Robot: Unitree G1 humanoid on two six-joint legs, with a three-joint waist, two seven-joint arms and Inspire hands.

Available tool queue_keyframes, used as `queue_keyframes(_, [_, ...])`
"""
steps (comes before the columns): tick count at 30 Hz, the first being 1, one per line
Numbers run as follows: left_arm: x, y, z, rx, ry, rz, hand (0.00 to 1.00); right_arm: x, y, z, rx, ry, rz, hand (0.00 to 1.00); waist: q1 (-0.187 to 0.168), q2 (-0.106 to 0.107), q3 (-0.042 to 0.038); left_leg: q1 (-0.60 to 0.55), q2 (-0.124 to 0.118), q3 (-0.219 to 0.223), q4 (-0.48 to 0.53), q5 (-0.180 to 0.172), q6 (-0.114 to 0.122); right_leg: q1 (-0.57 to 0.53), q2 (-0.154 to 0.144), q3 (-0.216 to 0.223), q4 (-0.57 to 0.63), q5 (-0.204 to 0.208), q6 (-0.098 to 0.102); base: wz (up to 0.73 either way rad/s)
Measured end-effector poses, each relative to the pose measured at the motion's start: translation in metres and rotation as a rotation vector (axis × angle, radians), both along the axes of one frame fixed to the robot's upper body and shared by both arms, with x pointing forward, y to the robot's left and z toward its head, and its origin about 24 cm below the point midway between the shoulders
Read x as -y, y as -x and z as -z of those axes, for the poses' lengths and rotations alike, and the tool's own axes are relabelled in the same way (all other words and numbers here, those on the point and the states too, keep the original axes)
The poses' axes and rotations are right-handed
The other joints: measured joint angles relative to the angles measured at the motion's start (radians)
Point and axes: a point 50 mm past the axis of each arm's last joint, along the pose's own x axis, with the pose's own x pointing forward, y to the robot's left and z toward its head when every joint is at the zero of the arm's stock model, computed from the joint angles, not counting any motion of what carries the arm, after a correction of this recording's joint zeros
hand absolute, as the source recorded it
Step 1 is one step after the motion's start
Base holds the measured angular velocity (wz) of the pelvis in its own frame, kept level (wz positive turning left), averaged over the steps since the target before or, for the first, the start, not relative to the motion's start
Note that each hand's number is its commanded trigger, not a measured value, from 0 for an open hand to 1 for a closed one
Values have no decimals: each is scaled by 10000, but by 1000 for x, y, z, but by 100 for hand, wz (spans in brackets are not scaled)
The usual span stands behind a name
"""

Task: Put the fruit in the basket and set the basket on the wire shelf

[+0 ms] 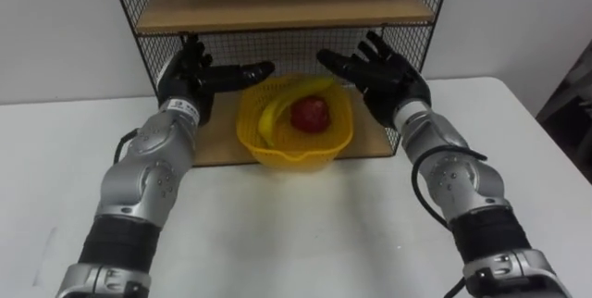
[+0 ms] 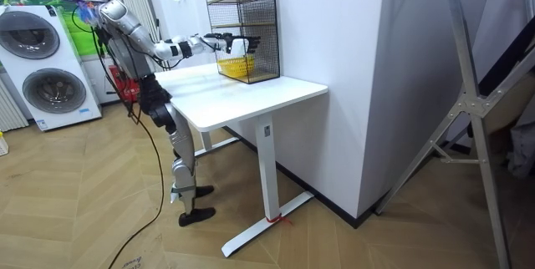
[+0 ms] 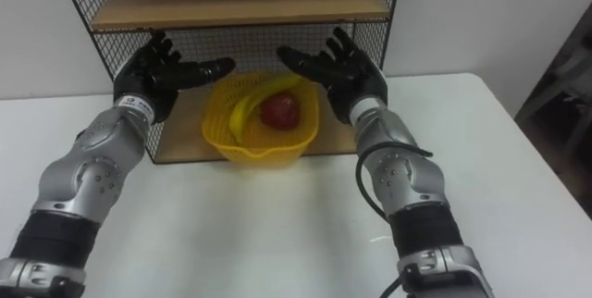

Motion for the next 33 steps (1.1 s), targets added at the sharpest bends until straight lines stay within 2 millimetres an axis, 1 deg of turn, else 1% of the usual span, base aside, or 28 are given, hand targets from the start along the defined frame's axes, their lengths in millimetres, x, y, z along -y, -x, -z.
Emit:
queue_keyframes(2, [0,5,3,-17,17,23,0,0,0,0,29,222,32,0,-31,-63,1,84,3,-12,2,-1,-1,95,7,-13,-17,-18,-16,2])
queue_keyframes(4, [-1,9,2,96,33,8,0,-1,2,1,-6,325,104,0,-19,-130,-14,86,12,-15,3,-2,-2,95,10,-18,-21,-52,-70,0])
queue_keyframes(7, [-2,18,1,327,66,-38,0,0,12,-1,356,772,154,0,-2,-179,-3,87,8,-13,-36,7,-15,83,1,-14,-24,-44,-59,0])
queue_keyframes(9, [-2,22,3,273,92,-41,0,1,19,0,529,1194,143,0,0,-192,-5,111,6,-13,-56,19,-32,102,2,-6,-23,-23,-26,0])
queue_keyframes(11, [-1,26,8,143,77,-40,0,0,26,1,629,1517,76,0,-6,-192,-6,147,6,-12,-59,19,-32,122,2,-2,-9,-40,-49,-2])
queue_keyframes(14, [4,30,12,7,39,107,0,2,34,6,534,1587,95,0,-33,-214,-12,161,9,-10,-65,18,-31,134,-5,-26,-1,-51,-67,0])
queue_keyframes(18, [7,32,11,76,51,218,0,3,35,8,484,1606,104,0,-119,-261,-4,160,5,0,-149,34,-56,101,-10,-18,-9,-48,-63,1])
queue_keyframes(20, [9,35,7,292,-3,316,0,4,38,8,546,1605,98,0,-190,-323,6,152,8,-9,-154,41,-64,104,-6,-31,-25,-33,-41,4])
queue_keyframes(22, [8,40,7,425,22,344,0,4,42,9,594,1570,26,0,-221,-324,6,157,8,-9,-153,42,-64,114,-3,-19,-37,-20,-26,0])
queue_keyframes(26, [7,52,12,558,-309,537,0,8,61,16,640,1459,-72,0,-199,-320,5,157,17,4,-139,37,-58,98,-9,50,-41,-53,-77,-2])
queue_keyframes(30, [7,58,12,765,-360,546,0,9,64,18,635,1482,-151,0,-214,-261,28,151,24,43,-141,34,-54,45,-8,195,-25,-50,-73,-8])
queue_keyframes(33, [8,62,10,1111,-272,766,0,10,64,12,1001,1580,-289,0,-231,-208,32,134,25,44,-142,35,-56,34,-5,193,-25,-49,-72,0])
